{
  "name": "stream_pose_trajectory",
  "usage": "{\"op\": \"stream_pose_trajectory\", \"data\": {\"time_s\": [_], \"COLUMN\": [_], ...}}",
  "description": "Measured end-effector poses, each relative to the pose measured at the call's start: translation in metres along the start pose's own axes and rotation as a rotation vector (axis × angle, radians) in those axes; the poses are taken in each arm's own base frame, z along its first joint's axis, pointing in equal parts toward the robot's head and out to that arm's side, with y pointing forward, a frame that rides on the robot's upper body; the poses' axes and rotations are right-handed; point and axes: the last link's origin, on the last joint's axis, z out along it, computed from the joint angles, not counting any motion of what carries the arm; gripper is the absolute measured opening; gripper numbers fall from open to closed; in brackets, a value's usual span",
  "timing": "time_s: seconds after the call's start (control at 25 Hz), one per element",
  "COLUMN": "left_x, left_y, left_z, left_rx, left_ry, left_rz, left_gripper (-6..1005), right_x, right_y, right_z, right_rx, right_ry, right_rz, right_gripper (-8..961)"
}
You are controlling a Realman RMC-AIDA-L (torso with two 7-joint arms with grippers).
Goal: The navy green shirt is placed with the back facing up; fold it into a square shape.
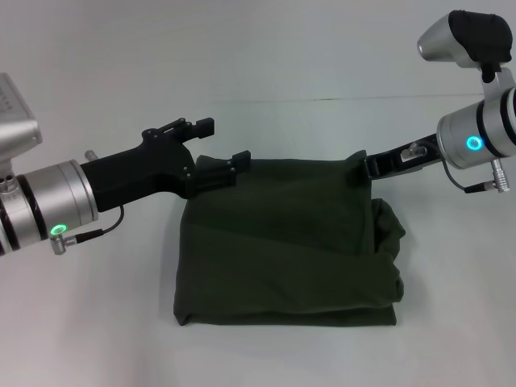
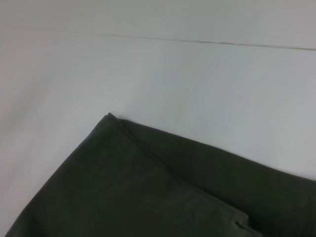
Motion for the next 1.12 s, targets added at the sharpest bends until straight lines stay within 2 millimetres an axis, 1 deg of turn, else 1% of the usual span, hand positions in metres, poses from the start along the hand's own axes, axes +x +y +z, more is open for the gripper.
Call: {"op": "stream_pose_trajectory", "data": {"time_s": [0.24,0.56,0.8,0.96,1.12], "left_x": [-0.001,-0.002,-0.002,-0.002,-0.003], "left_y": [0.000,-0.002,-0.002,-0.002,-0.002], "left_z": [0.000,0.000,0.000,0.000,-0.001], "left_rx": [0.004,0.014,0.015,0.017,0.024], "left_ry": [-0.002,-0.006,-0.006,-0.007,0.000], "left_rz": [0.001,0.009,0.011,0.018,0.023], "left_gripper": [887,888,888,888,888], "right_x": [-0.001,-0.014,-0.018,-0.022,-0.021], "right_y": [0.001,0.001,-0.002,-0.006,-0.009], "right_z": [0.000,-0.011,-0.017,-0.017,-0.009], "right_rx": [-0.004,-0.013,0.004,0.037,0.089], "right_ry": [-0.009,-0.062,-0.072,-0.088,-0.083], "right_rz": [-0.002,-0.029,-0.044,-0.059,-0.079], "right_gripper": [55,56,55,62,76]}}
